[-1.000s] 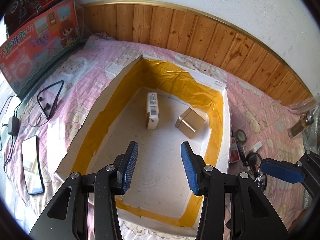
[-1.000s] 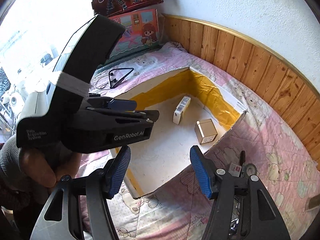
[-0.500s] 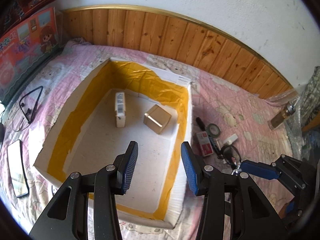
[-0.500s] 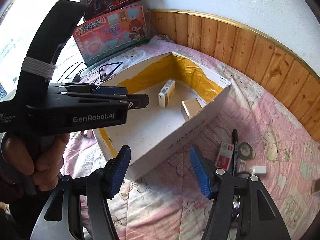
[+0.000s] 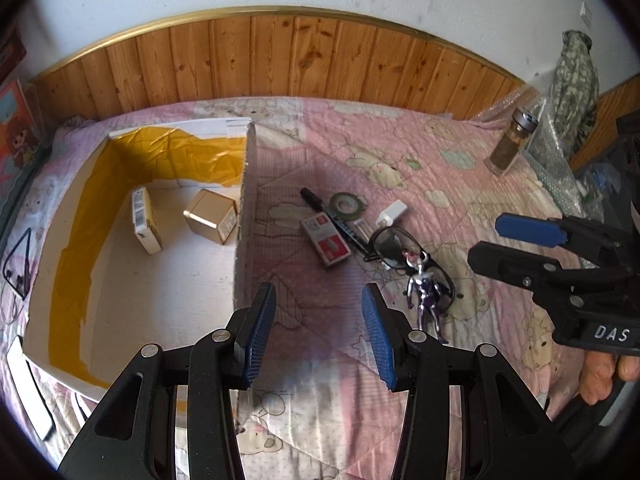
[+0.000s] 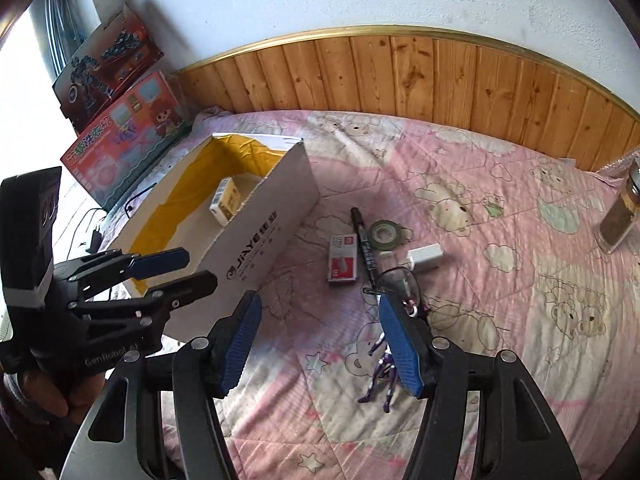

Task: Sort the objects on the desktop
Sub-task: 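Grasp the red-white staple box with the left tool while the right tool grasps the action figure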

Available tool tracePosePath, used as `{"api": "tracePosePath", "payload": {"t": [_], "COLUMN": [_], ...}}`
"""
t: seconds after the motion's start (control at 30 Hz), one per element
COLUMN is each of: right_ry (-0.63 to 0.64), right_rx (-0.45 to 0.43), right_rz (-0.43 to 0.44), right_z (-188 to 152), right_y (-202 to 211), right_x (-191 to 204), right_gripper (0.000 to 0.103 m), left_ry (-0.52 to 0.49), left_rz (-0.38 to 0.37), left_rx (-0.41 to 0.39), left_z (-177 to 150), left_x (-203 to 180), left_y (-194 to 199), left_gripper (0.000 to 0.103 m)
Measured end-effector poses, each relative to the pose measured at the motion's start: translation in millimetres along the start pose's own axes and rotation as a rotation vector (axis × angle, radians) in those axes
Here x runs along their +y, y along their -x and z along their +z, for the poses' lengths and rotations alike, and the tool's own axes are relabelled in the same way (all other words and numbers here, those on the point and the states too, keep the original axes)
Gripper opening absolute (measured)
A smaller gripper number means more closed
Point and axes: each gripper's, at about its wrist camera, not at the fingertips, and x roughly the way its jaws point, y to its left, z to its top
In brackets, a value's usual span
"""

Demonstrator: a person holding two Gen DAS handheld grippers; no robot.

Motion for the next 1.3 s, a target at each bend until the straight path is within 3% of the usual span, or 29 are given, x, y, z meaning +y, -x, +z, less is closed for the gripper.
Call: {"api": "tracePosePath", "payload": {"t": [0.17,0.27,0.33,0.47,0.57,0.67,0.77,0.87,1.0,1.17,1.3], "right_ry": [-0.019,-0.004,0.006,-0.026,-0.041,-0.006,0.032,0.077,0.14,0.057,-0.064], "right_rx": [0.09,0.15,0.185,0.238,0.283,0.287,0.283,0.306,0.252,0.234,0.199], "right_rz": [-0.073,-0.072,-0.067,-0.066,-0.072,-0.072,-0.081,-0.116,-0.166,-0.096,-0.026], "right_z": [-7.1,-13.4,-18.1,-33.1,-45.7,-54.5,-61.0,-66.1,-61.5,-57.1,-46.2], "right_y": [-22.2,-37.1,-46.1,-60.9,-76.0,-87.1,-99.7,-115.8,-119.0,-110.5,-93.7], "right_x": [-29.5,-39.3,-45.3,-60.1,-62.8,-56.9,-51.2,-45.9,-38.6,-49.0,-64.8], "right_gripper": [0.062,0.048,0.046,0.048,0.056,0.062,0.062,0.061,0.051,0.05,0.05], "left_ry": [0.025,0.091,0.13,0.168,0.146,0.133,0.067,0.114,0.142,0.207,0.197], "left_rz": [-0.009,0.016,-0.012,-0.041,0.01,0.026,0.049,0.015,-0.013,-0.048,-0.049], "left_rx": [0.095,0.168,0.209,0.241,0.206,0.263,0.236,0.238,0.261,0.292,0.279], "left_z": [7.2,16.0,24.0,27.9,21.1,16.9,23.9,30.1,28.9,28.9,32.2], "left_x": [-20.2,-23.5,-25.7,-32.3,-29.8,-23.7,-25.7,-12.4,-1.2,8.0,3.8], "left_y": [-25.1,-43.8,-56.3,-84.7,-109.3,-136.0,-143.6,-154.2,-169.4,-188.1,-194.1], "left_gripper": [0.047,0.047,0.047,0.047,0.048,0.047,0.048,0.048,0.048,0.052,0.055]}}
